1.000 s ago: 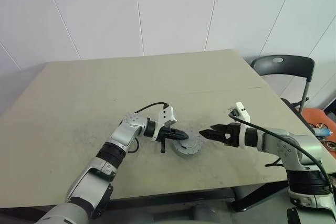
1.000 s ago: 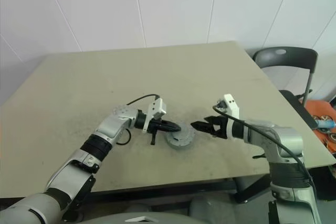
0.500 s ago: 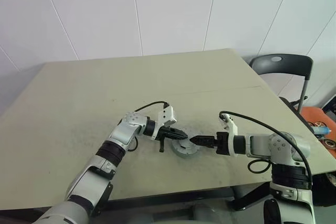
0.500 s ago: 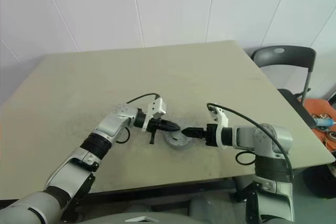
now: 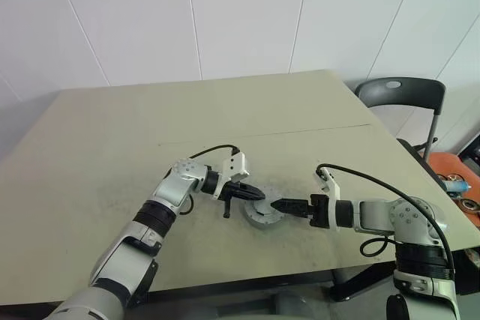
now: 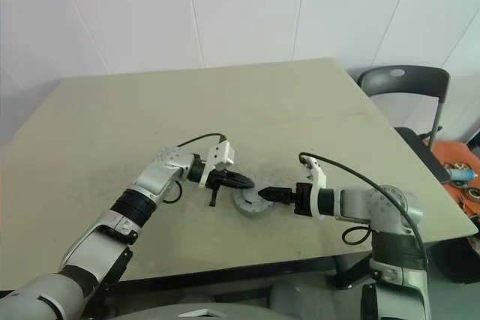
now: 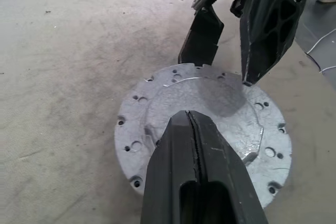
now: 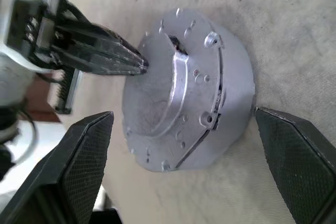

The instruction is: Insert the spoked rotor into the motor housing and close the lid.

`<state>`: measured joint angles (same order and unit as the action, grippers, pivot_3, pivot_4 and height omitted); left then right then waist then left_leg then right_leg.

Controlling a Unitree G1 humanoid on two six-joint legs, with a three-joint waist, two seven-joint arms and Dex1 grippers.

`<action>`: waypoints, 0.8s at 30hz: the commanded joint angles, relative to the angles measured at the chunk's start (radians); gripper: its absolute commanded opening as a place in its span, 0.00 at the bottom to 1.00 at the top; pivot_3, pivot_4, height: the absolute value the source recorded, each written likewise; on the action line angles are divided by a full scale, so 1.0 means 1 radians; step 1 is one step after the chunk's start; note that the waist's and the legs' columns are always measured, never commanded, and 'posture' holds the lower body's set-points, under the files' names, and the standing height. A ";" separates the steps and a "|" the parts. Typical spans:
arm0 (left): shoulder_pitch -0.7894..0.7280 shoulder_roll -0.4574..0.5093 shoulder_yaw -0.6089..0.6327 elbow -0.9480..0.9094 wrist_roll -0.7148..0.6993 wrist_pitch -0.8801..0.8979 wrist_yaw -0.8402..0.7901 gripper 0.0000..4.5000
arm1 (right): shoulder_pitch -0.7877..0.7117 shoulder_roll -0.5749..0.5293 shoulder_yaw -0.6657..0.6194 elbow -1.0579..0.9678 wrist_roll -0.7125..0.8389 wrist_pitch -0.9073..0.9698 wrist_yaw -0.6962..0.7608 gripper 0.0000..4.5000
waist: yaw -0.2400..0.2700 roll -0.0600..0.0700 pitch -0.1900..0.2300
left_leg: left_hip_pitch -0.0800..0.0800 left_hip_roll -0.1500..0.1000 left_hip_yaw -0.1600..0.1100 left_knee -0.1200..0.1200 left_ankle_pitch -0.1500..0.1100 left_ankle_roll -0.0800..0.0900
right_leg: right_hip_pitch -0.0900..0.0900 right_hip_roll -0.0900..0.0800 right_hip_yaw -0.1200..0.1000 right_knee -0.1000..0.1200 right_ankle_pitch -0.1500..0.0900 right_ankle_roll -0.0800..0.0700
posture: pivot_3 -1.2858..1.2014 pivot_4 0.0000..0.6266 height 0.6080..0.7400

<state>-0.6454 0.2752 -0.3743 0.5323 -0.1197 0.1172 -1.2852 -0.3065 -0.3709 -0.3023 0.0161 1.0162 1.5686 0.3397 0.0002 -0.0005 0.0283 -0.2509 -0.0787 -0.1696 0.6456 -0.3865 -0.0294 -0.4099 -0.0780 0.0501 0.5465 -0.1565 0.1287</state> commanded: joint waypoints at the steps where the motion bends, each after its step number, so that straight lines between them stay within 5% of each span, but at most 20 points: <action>1: -0.002 0.013 -0.027 0.035 0.050 -0.003 -0.005 0.00 | -0.001 0.097 0.024 0.082 0.107 0.046 -0.149 1.00 | -0.011 0.000 0.000 | 0.000 0.001 0.000 0.000 0.000 0.000 | 0.000 0.000 0.000 0.000 0.000 0.000 | 0.52 0.00 1.00; 10: -0.004 0.019 -0.028 0.041 0.057 -0.021 -0.015 0.00 | -0.016 0.181 -0.023 0.154 0.303 0.046 -0.457 1.00 | -0.040 0.005 -0.002 | 0.002 0.011 -0.001 0.000 0.000 0.000 | 0.001 0.014 0.000 0.002 0.000 -0.001 | 0.52 0.00 1.00; 21: -0.015 0.038 -0.018 0.065 0.054 -0.038 -0.057 0.00 | -0.020 0.160 -0.012 0.180 0.474 0.046 -0.552 1.00 | -0.045 0.011 -0.003 | 0.001 0.013 -0.001 -0.002 -0.002 0.003 | -0.004 0.016 0.000 0.004 -0.002 -0.004 | 0.52 0.00 1.00; 24: -0.018 0.042 -0.015 0.076 0.055 -0.048 -0.063 0.00 | -0.015 0.167 -0.013 0.163 0.482 0.046 -0.553 0.89 | -0.045 0.011 -0.003 | 0.000 0.013 -0.001 -0.003 -0.002 0.003 | -0.004 0.017 0.000 0.004 -0.002 -0.005 | 0.52 0.00 1.00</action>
<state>-0.6704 0.2928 -0.3734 0.5688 -0.1064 0.0669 -1.3409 -0.3358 -0.2340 -0.3820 0.1738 1.4581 1.5734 -0.2216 -0.0444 0.0108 0.0256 -0.2510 -0.0654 -0.1708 0.6427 -0.3885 -0.0261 -0.4146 -0.0615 0.0505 0.5501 -0.1583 0.1241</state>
